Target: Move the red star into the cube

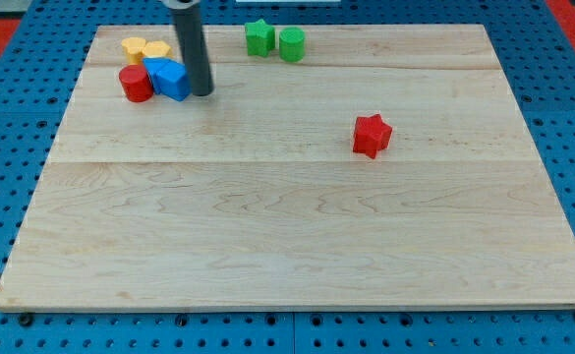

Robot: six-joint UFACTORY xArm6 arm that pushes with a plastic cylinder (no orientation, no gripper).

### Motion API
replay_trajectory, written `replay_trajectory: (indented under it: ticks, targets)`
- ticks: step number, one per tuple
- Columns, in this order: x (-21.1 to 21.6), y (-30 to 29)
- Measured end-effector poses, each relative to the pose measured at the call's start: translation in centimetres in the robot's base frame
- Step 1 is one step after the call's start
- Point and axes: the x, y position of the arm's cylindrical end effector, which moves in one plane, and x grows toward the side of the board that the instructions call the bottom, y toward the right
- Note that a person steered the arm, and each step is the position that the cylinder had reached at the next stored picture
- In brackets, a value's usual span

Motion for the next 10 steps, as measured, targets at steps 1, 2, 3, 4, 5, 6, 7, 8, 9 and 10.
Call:
replay_trajectory:
  ticks: [1,2,3,4,5,6,7,8,9,10]
  targets:
    - [-1.0,12.0]
    - [1.1,20.5]
    - [4.9,27.1]
    - [8.1,25.2]
    - [9.1,21.7]
    - [8.8,16.1]
    - [8.8,11.2]
    - [7.3,4.0]
    - [3.4,-2.8]
    - [1.4,-6.5]
